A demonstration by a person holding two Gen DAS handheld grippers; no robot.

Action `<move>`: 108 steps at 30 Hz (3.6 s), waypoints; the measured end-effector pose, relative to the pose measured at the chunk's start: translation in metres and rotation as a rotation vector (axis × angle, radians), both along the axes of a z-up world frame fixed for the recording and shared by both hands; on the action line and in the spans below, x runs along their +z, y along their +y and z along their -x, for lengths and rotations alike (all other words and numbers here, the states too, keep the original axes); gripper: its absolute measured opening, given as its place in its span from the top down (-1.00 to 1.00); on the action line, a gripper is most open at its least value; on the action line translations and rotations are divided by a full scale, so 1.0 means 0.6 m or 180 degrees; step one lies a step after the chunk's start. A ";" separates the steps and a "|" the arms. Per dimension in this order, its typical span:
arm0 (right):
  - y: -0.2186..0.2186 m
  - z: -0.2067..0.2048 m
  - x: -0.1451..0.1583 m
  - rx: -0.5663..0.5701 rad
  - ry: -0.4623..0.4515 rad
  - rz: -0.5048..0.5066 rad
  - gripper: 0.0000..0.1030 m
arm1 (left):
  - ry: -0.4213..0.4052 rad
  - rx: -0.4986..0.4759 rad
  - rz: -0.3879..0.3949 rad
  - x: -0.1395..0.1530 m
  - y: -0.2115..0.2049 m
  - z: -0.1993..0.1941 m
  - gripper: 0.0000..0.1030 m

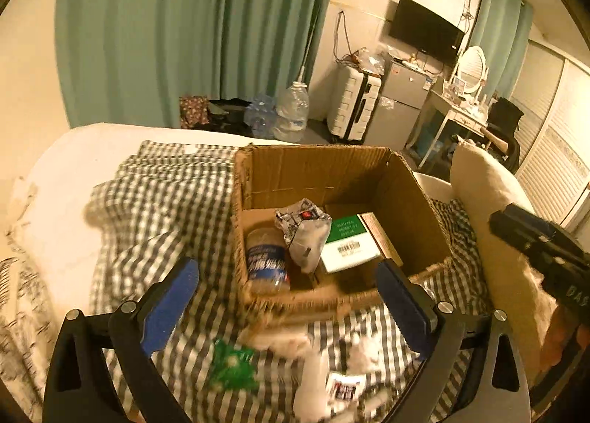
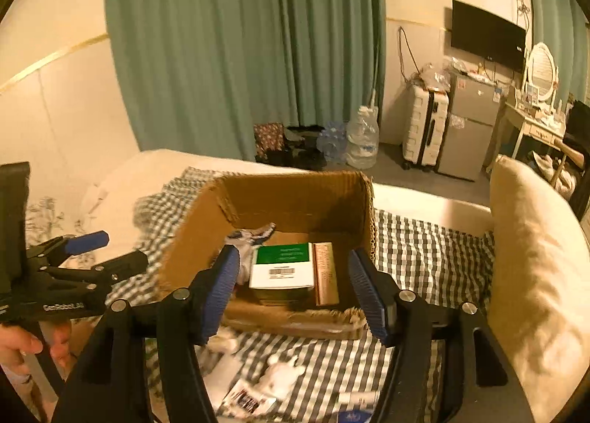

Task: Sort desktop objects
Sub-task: 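Carry the tissue pack and red-white box into the cardboard box and release both, then grasp the foil blister pack with the left tool while the right tool grasps the tape roll, then carry the blister pack and tape roll into the cardboard box and release both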

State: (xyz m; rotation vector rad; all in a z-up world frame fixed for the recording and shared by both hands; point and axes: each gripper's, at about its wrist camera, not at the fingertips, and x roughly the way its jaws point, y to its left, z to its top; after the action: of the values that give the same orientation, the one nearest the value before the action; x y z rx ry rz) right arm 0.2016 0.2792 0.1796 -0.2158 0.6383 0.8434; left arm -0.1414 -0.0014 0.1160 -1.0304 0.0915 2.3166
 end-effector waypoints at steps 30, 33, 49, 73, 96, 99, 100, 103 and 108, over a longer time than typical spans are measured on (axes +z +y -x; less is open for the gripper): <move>-0.204 0.178 -0.247 -0.0375 0.0892 0.0380 -0.31 | -0.0036 -0.0425 0.0648 -0.244 -0.063 -0.237 -0.99; -0.213 0.215 -0.296 -0.0386 0.1145 0.0566 -0.31 | 0.0006 -0.0655 0.0791 -0.283 -0.056 -0.265 -0.99; -0.172 0.286 -0.397 -0.0148 0.1456 0.1021 -0.66 | -0.0369 -0.0630 0.0940 -0.370 -0.027 -0.245 -0.99; -0.169 0.296 -0.431 -0.0124 0.1393 0.1326 -0.64 | -0.0427 -0.0840 0.0927 -0.390 -0.022 -0.251 -0.49; -0.170 0.317 -0.355 -0.0005 0.1043 0.1027 -0.63 | -0.0331 -0.0958 0.0556 -0.307 -0.024 -0.283 -0.38; -0.165 0.312 -0.335 0.0016 0.1004 0.0937 -0.63 | -0.0308 -0.0968 0.0484 -0.286 -0.023 -0.283 -0.38; -0.165 0.309 -0.328 0.0022 0.0987 0.0910 -0.63 | -0.0301 -0.0978 0.0452 -0.278 -0.022 -0.283 -0.38; -0.159 0.301 -0.309 0.0051 0.0919 0.0850 -0.63 | -0.0245 -0.0989 0.0402 -0.257 -0.016 -0.282 -0.38; -0.147 0.284 -0.279 0.0103 0.0846 0.0757 -0.63 | -0.0205 -0.0956 0.0297 -0.224 -0.014 -0.272 -0.38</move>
State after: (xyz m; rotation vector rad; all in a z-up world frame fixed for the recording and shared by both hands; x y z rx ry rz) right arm 0.0311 0.1907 0.0121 -0.3331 0.9882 0.8334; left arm 0.0217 -0.0101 -0.0186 -1.0574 0.3097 2.0218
